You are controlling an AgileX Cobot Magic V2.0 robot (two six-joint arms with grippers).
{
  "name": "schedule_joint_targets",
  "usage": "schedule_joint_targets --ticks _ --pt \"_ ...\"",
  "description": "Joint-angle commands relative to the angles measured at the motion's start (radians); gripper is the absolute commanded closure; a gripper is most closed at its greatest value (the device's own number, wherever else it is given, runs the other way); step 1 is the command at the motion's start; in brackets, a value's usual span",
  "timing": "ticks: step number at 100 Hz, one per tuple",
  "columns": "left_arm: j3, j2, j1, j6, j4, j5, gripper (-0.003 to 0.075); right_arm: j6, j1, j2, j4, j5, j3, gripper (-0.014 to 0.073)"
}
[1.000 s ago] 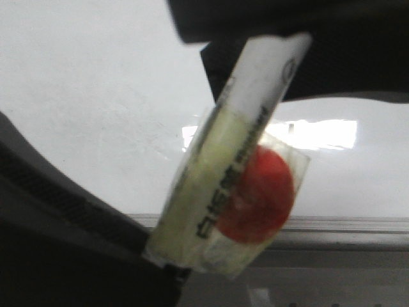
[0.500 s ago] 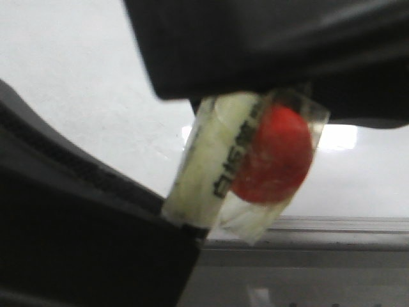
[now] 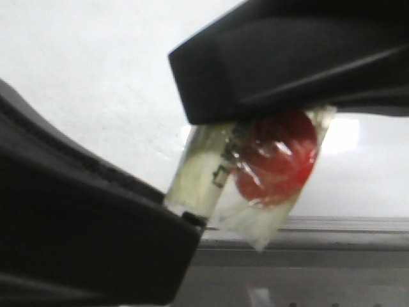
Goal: Write number 6 on whiteboard
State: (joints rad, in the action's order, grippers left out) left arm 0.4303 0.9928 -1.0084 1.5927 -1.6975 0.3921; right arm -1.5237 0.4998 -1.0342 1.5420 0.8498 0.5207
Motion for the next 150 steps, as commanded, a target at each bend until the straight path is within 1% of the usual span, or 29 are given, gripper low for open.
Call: schedule_joint_targets --ticks 1,4,7,9,10,14,19,23,32,40,47,57,65,72,75,91,97,104,112,117,125,134,142,150 --pt "0.03 -0.014 0.001 0.014 -0.05 -0.045 0.0587 0.012 0.002 0.009 0.037 0.064 0.025 0.0654" --pt "0.03 -0.014 0.001 0.014 -0.054 -0.045 0.0527 0.006 0.002 0.019 0.033 0.052 0.025 0.0653" --pt "0.03 -0.014 0.001 0.014 -0.06 -0.045 0.0441 -0.002 0.002 0.03 0.027 0.029 0.025 0.0652" --pt "0.032 -0.014 0.001 0.014 -0.067 -0.045 0.0405 -0.007 0.002 0.04 0.021 0.012 0.025 0.0649" --pt "0.032 -0.014 0.001 0.014 -0.069 -0.045 0.0368 -0.009 0.002 0.044 0.019 0.006 0.025 0.0646" --pt "0.037 -0.019 0.001 0.014 -0.077 -0.041 0.0265 -0.014 0.002 0.072 0.0 -0.031 0.025 0.0642" --pt "0.048 -0.036 0.001 0.014 -0.079 -0.041 0.0182 -0.014 0.002 0.111 -0.034 -0.075 0.025 0.0636" --pt "0.053 -0.047 0.001 0.014 -0.083 -0.052 0.0168 -0.014 0.002 0.146 -0.075 -0.115 0.025 0.0636" --pt "0.068 -0.098 0.001 0.014 -0.086 -0.127 0.0214 -0.013 0.002 0.239 -0.161 -0.197 0.02 0.0636" --pt "0.072 -0.173 0.001 0.014 -0.086 -0.237 0.0267 -0.012 0.002 0.319 -0.179 -0.289 0.004 0.0636" --pt "0.072 -0.263 0.001 0.014 -0.086 -0.372 0.0292 -0.012 0.002 0.392 -0.179 -0.36 -0.018 0.0636" --pt "0.072 -0.4 0.001 0.014 -0.086 -0.598 0.0318 -0.012 0.002 0.48 -0.18 -0.442 -0.054 0.0636" --pt "0.068 -0.48 0.001 0.014 -0.086 -0.711 0.0373 -0.014 0.002 0.518 -0.183 -0.512 -0.073 0.0636" --pt "0.061 -0.525 0.001 0.014 -0.086 -0.755 0.0455 -0.037 0.002 0.52 -0.185 -0.553 -0.075 0.0636" --pt "0.052 -0.535 0.001 0.014 -0.084 -0.757 0.0505 -0.055 0.002 0.513 -0.185 -0.563 -0.075 0.0636" --pt "0.019 -0.539 0.001 0.014 -0.075 -0.715 0.0743 -0.256 0.002 0.468 -0.185 -0.615 -0.052 0.0637" --pt "0.01 -0.535 0.001 0.014 -0.075 -0.699 0.0741 -0.312 0.002 0.453 -0.185 -0.647 -0.033 0.0637" --pt "0.004 -0.535 0.001 0.014 -0.075 -0.692 0.0741 -0.349 0.002 0.439 -0.185 -0.677 -0.012 0.0637" --pt "0.004 -0.535 0.001 0.014 -0.076 -0.69 0.0741 -0.356 0.002 0.421 -0.185 -0.696 0.017 0.0637" --pt "0.004 -0.535 0.001 0.014 -0.076 -0.69 0.0741 -0.376 0.002 0.41 -0.185 -0.696 0.028 0.0636" --pt "0.004 -0.535 0.001 0.014 -0.076 -0.688 0.0741 -0.443 0.002 0.394 -0.185 -0.694 0.037 0.0636" --pt "0.004 -0.535 0.001 0.014 -0.076 -0.688 0.0741 -0.476 0.002 0.377 -0.185 -0.694 0.037 0.0636" --pt "0.004 -0.535 0.001 0.014 -0.076 -0.688 0.0741 -0.482 0.002 0.368 -0.185 -0.689 0.037 0.0636" --pt "0.004 -0.535 0.001 0.014 -0.076 -0.688 0.0741 -0.482 0.002 0.361 -0.185 -0.645 0.037 0.0636"
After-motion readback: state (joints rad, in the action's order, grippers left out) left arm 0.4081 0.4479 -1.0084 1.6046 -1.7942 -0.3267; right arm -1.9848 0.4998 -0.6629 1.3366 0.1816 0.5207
